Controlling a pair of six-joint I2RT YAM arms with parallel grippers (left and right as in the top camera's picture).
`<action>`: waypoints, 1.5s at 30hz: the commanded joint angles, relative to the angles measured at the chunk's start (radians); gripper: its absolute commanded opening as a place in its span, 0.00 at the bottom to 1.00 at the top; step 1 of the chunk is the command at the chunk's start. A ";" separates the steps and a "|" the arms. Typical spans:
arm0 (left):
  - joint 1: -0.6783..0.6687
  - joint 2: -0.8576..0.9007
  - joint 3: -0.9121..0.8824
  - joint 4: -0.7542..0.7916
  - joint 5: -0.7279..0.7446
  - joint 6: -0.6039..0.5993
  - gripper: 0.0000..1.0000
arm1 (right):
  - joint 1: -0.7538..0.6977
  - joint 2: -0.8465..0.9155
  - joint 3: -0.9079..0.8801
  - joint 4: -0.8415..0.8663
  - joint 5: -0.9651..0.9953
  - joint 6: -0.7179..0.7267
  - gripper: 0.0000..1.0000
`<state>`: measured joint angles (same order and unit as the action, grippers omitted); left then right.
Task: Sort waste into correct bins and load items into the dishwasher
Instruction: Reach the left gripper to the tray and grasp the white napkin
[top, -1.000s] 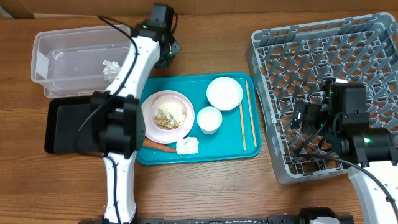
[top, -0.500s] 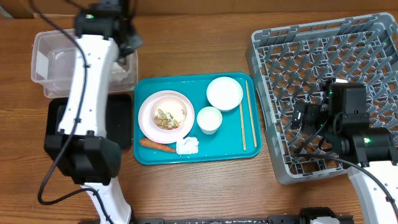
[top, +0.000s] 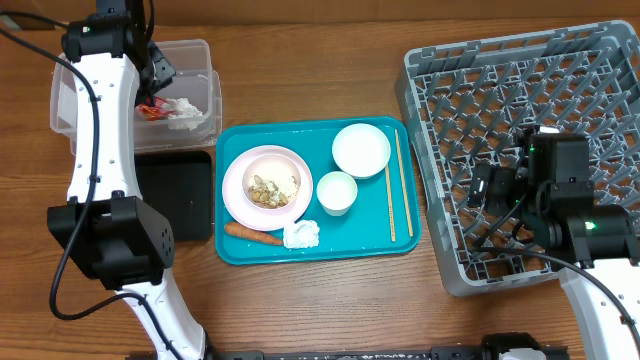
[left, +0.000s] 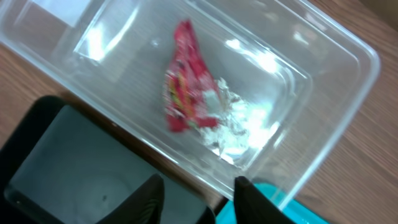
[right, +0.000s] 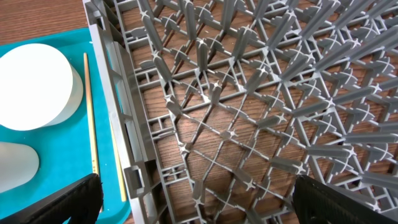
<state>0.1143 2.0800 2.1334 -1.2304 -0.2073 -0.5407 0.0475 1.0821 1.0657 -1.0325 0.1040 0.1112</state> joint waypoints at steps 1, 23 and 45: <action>-0.015 -0.022 -0.003 -0.028 0.156 0.090 0.46 | 0.002 -0.008 0.029 0.005 -0.004 0.005 1.00; -0.376 -0.259 -0.108 -0.457 0.216 0.275 0.52 | 0.002 -0.008 0.029 0.005 -0.004 0.005 1.00; -0.530 -0.643 -1.139 0.291 0.299 0.423 0.93 | 0.002 -0.008 0.029 0.004 -0.004 0.006 1.00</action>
<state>-0.4122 1.3926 1.0405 -0.9825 0.0303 -0.1848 0.0471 1.0821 1.0660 -1.0321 0.1036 0.1120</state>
